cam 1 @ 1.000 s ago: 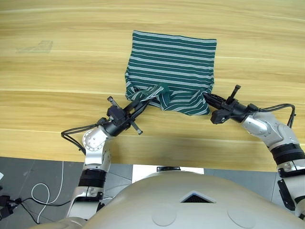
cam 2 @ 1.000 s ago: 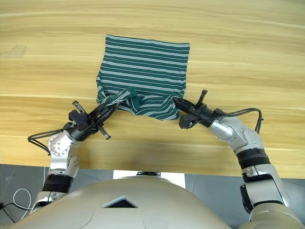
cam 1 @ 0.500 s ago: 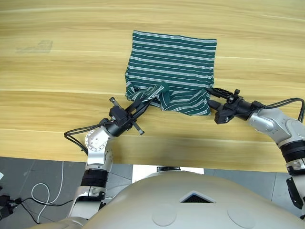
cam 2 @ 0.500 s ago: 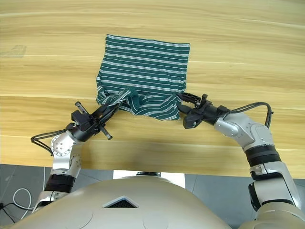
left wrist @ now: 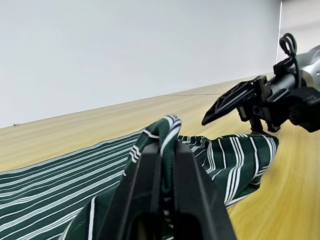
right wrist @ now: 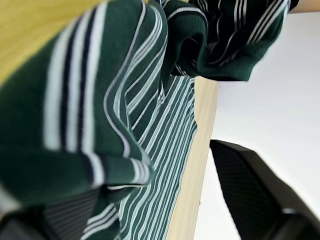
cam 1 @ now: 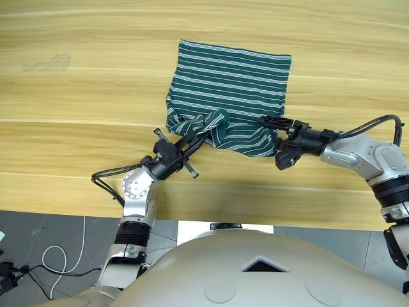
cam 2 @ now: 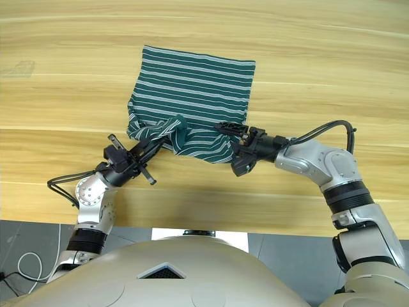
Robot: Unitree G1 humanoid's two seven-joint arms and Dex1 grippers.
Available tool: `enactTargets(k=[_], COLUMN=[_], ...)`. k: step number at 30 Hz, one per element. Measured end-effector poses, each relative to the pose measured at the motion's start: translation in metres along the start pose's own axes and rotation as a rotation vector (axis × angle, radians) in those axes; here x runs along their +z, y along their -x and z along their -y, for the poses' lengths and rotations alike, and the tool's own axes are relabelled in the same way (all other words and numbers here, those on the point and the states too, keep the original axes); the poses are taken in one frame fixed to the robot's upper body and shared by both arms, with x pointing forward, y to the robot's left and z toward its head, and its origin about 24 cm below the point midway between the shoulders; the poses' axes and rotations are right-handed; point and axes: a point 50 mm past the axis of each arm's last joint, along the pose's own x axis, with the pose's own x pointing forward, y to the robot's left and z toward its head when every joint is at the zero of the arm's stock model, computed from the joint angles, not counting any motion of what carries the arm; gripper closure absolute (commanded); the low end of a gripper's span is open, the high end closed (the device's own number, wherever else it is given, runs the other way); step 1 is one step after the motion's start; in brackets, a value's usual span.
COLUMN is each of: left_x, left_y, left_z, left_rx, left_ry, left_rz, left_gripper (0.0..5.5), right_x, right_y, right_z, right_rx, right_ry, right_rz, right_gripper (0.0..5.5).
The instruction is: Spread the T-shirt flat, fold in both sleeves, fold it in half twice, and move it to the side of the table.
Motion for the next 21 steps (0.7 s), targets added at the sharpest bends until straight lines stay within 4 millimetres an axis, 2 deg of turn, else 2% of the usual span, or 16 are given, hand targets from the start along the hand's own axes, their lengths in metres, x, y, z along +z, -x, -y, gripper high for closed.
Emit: enactTargets(k=[6,18,21], left_x=[-0.001,-0.001,-0.001], left_y=[-0.001,-0.002,-0.002], left_z=[0.002,0.001,0.0], left_rx=[-0.007,-0.006,-0.007], left_ry=[0.004,0.003,0.0], left_rz=[0.001,0.001,0.001], left_gripper=[5.41,5.41,5.41], right_x=[-0.008,-0.011,-0.011], right_y=[-0.003,-0.002,-0.002], right_z=[-0.007,-0.011,-0.012], right_rx=[0.022,0.013,0.002], right_ry=[-0.007,-0.028,-0.034], right_rz=[-0.019,-0.042,-0.051], right_gripper=[3.52,5.46,5.49])
